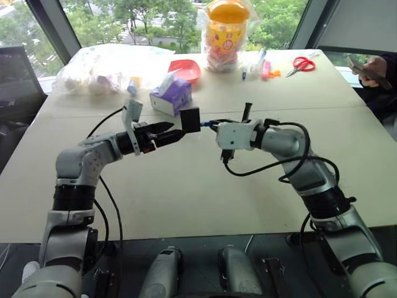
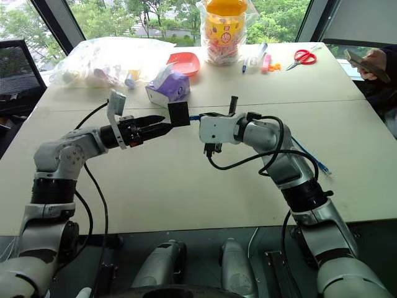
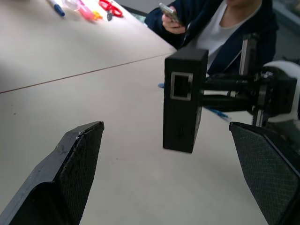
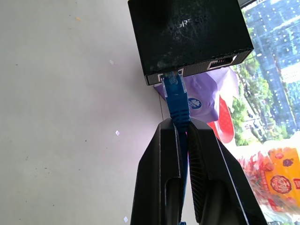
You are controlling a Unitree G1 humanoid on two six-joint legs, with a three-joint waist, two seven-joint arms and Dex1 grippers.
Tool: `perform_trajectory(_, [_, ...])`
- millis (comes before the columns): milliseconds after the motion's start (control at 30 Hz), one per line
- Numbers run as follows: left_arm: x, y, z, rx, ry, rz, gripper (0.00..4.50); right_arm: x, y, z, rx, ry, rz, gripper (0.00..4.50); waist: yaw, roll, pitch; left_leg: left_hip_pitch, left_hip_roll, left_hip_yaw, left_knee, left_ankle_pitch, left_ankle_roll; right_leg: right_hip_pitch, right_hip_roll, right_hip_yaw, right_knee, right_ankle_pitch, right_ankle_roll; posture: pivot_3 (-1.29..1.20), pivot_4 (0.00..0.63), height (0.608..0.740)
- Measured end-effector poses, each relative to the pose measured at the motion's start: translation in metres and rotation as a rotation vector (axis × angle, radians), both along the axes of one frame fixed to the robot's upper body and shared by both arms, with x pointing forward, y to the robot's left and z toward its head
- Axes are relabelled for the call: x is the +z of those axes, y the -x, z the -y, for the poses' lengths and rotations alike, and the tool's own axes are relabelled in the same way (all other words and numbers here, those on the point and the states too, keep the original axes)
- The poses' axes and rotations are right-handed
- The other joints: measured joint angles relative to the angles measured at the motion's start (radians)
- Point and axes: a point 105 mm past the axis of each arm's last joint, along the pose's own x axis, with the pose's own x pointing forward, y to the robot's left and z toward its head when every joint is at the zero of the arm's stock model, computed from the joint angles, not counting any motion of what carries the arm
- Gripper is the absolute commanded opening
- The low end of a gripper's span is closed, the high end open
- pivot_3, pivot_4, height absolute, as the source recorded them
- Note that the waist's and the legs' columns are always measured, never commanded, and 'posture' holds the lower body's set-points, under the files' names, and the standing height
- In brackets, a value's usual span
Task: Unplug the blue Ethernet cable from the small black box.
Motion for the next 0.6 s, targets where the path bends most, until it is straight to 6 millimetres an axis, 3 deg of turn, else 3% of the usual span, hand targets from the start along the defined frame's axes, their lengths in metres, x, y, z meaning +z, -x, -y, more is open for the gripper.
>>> perform_trajectory(367, [0.005,0.006,0.004,-0.061,0.028,-0.035,4.50,-0.003,0.017,-0.018,0.078,0.021,0.031,0.03,0.013,0.000,0.000,0.000,0.001,-0.001,0.002,0.000,0.000,0.002,-0.001,0.000,-0.001,0.000,0.000,0.00,0.150,0.740])
perform_trajectory(467, [0.006,0.011,0.010,-0.099,0.012,-0.022,3.69,0.000,0.020,-0.022,0.096,0.011,0.038,0.00,0.013,0.000,0.000,0.000,0.001,-0.001,0.002,0.000,0.000,0.002,-0.001,0.000,-0.001,0.000,0.000,0.00,0.150,0.740])
perform_trajectory(600, [0.004,0.015,0.011,-0.120,0.010,-0.020,1.69,-0.001,0.020,-0.022,0.097,0.017,0.027,0.00,0.012,0.000,0.000,0.000,0.001,-0.001,0.002,0.000,0.000,0.002,-0.001,0.000,-0.001,0.000,0.000,0.00,0.150,0.740])
